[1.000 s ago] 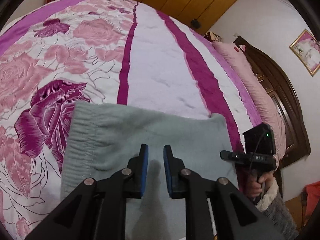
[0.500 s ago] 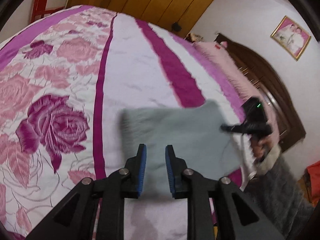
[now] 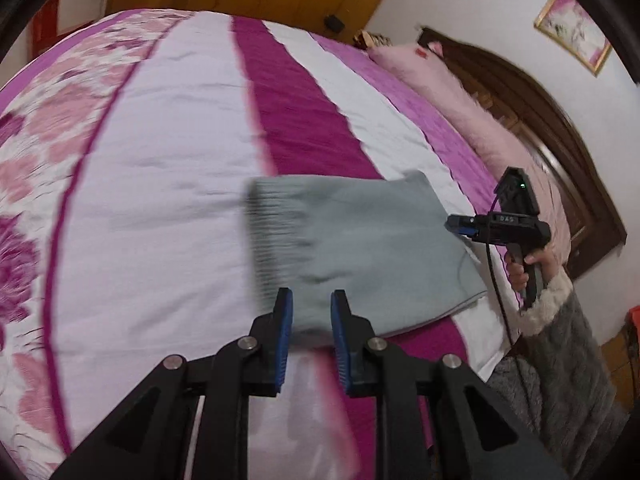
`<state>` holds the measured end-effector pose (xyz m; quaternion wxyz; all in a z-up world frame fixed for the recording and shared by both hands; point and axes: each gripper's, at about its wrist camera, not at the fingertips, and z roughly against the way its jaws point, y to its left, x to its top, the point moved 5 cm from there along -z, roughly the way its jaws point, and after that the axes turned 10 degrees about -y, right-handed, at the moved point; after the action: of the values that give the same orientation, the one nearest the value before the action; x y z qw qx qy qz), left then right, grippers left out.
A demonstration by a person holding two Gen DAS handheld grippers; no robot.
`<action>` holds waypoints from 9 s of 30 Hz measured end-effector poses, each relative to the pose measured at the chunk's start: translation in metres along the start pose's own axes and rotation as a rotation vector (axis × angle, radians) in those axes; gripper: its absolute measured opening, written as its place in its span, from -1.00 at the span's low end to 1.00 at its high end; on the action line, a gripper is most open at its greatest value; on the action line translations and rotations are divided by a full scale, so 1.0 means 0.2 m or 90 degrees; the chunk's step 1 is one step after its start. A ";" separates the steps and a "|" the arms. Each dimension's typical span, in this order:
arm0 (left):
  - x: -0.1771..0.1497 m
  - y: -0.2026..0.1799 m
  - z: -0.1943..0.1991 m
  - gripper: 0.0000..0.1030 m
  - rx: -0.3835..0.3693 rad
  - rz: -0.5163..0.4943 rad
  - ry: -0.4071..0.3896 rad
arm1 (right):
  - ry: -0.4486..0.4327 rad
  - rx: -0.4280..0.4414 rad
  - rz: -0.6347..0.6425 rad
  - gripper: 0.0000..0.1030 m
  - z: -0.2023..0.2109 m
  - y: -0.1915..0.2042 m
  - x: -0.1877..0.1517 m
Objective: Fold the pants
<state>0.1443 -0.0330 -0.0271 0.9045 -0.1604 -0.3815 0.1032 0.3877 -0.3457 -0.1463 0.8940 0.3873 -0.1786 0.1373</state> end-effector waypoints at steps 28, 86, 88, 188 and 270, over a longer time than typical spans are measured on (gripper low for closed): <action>0.17 -0.44 -0.73 -0.64 0.008 -0.002 0.136 | -0.352 0.047 -0.213 0.36 0.40 -0.04 -0.52; -0.05 -0.23 -0.36 -0.90 -0.092 0.221 0.091 | -0.179 -0.312 0.141 -0.82 0.17 0.76 -0.09; 0.02 -0.13 -0.28 -0.90 -0.087 0.248 0.083 | -0.175 -0.330 0.181 -0.82 0.15 0.86 -0.10; 0.41 0.11 -0.22 -0.83 -0.232 0.273 0.020 | -0.380 -0.241 0.365 0.12 -0.16 1.04 -1.11; 0.02 0.38 -0.34 0.05 -0.028 0.212 0.201 | -0.124 -0.023 0.067 -0.23 -0.17 0.72 -0.40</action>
<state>0.1914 0.0248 -0.0962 0.9198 -0.2547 -0.2054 0.2165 0.2676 -0.2346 -0.1096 0.8709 0.3727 -0.2873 0.1421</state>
